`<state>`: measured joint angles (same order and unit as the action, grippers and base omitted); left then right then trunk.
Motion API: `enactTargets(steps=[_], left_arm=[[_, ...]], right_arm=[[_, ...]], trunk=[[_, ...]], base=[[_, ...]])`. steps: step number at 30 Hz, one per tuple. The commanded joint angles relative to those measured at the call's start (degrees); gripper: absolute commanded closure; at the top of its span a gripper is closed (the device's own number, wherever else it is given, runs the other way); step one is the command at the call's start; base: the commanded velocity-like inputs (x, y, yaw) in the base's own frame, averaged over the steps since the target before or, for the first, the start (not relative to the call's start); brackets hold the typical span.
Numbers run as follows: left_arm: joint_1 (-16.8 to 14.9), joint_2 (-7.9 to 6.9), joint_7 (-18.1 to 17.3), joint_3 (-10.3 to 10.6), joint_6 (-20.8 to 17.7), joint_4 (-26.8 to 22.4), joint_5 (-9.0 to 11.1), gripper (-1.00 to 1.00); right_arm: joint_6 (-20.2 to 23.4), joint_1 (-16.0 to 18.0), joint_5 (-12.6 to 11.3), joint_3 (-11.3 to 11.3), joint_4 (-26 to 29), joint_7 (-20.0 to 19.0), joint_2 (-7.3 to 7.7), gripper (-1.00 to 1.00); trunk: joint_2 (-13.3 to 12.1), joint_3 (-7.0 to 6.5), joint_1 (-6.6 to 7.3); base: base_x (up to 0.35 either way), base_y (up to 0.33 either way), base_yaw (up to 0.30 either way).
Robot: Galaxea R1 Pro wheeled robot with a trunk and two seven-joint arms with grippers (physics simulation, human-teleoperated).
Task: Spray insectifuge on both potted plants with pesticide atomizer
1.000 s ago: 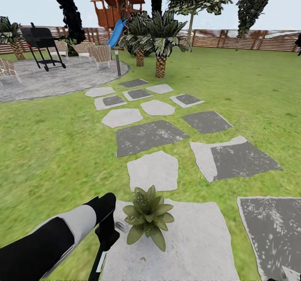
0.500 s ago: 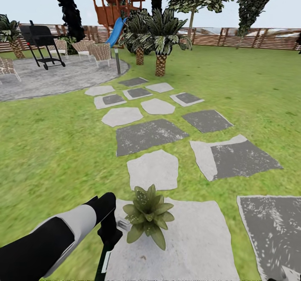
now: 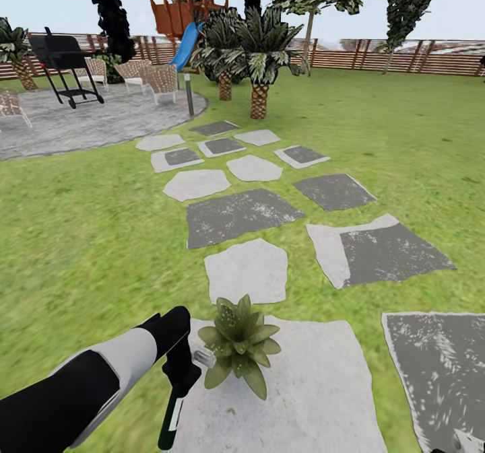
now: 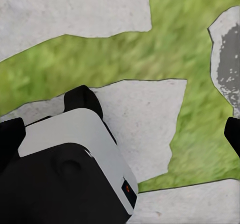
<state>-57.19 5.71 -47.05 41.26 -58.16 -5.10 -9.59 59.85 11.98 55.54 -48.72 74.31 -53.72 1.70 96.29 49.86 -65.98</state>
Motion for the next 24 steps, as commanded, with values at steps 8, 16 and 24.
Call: enactTargets(steps=[8, 16, 24], left_arm=[[0.0, -0.08, -0.5, -0.1, -0.2, -1.6, -0.6, 1.0], [-0.1, -0.09, -0.6, -0.1, -0.2, -1.9, -0.6, 1.0], [0.0, -0.09, -0.5, -0.1, -0.2, -2.5, -0.6, 1.0]], right_arm=[[0.1, 0.1, 0.5, -0.1, 0.0, -0.6, 0.01, -1.0], [0.1, 0.1, 0.5, 0.0, 0.1, -0.6, 0.03, -1.0], [0.1, 0.1, 0.5, 0.0, 0.1, -0.6, 0.04, -1.0]], trunk=[[1.6, 0.77, -0.87], [4.4, 2.03, -2.41], [4.4, 2.03, -2.41]], base=[[0.0, 0.0, 0.0], [0.0, 0.0, -0.001], [0.0, 0.0, -0.16]])
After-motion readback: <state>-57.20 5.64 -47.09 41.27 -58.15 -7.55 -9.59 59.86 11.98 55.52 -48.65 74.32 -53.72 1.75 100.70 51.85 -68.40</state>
